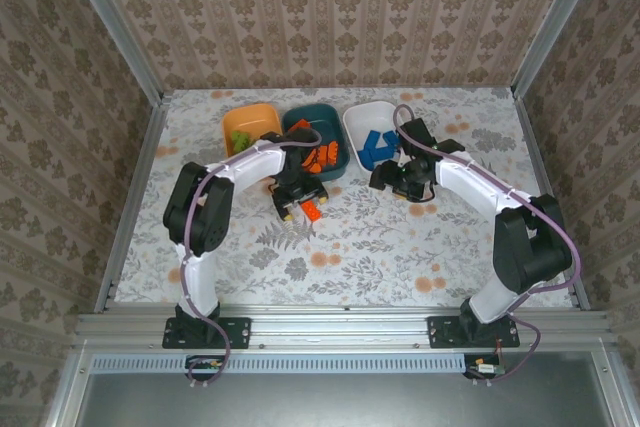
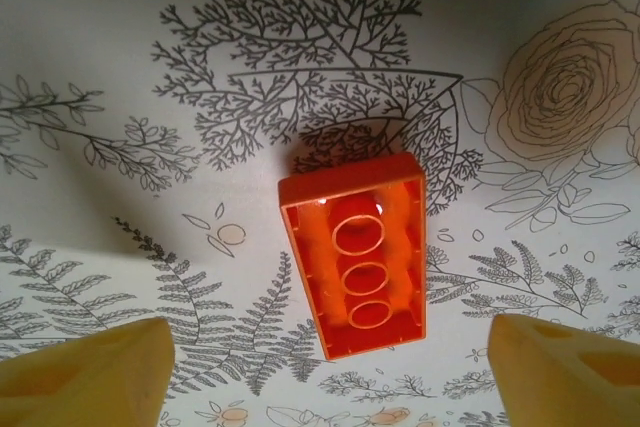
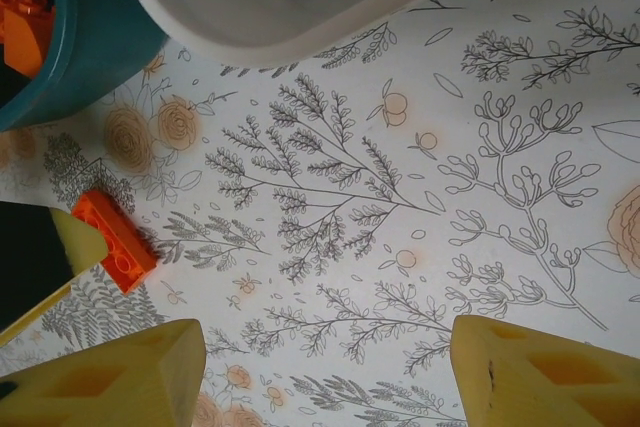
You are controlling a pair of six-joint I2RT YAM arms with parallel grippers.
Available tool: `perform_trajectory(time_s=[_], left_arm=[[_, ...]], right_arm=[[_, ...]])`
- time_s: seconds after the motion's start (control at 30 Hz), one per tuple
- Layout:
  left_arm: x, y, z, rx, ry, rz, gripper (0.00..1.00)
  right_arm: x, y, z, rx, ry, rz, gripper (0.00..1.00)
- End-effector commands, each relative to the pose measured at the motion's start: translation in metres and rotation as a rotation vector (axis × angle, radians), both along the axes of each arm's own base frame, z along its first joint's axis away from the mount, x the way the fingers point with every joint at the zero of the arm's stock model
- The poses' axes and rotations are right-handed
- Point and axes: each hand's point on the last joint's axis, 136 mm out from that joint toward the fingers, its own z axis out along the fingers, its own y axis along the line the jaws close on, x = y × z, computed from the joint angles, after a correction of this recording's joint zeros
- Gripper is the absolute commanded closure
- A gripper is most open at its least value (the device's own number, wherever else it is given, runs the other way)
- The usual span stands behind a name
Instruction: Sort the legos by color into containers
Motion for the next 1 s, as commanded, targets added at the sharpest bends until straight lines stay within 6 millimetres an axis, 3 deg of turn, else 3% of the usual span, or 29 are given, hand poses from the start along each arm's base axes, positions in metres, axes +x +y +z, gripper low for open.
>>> perform_trajectory(time_s=[0.0,0.2,0.33,0.47,0.6,0.77,0.97], left_arm=[[-0.006,-0.006,-0.013,-0.002,0.056,0.062,0.19],[-0.008,-0.015,-0.021,0.028,0.093,0.052,0.26],[-0.015,-0.009,-0.023,0.067,0.116,0.061,0.34],[-0.020,0.001,-0.018,0.127,0.134,0.033,0.36],[-0.033,0.011,-0.016,0.183,0.170,-0.021,0.38],[-0.055,0.017,-0.027,0.215,0.230,-0.059,0.43],[-0.045,0.014,-0.025,0.206,0.197,-0.081,0.42]], right_arm=[[-0.003,-0.003,-0.003,0.018,0.004,0.023,0.33],[-0.004,-0.011,-0.007,0.030,0.014,0.021,0.34],[-0.003,-0.016,-0.011,0.037,0.020,0.015,0.33],[-0.003,-0.018,-0.016,0.049,0.025,0.009,0.33],[-0.002,-0.018,-0.021,0.058,0.032,0.005,0.33],[0.000,-0.017,-0.024,0.068,0.033,0.003,0.34],[0.001,-0.016,-0.027,0.075,0.038,0.001,0.34]])
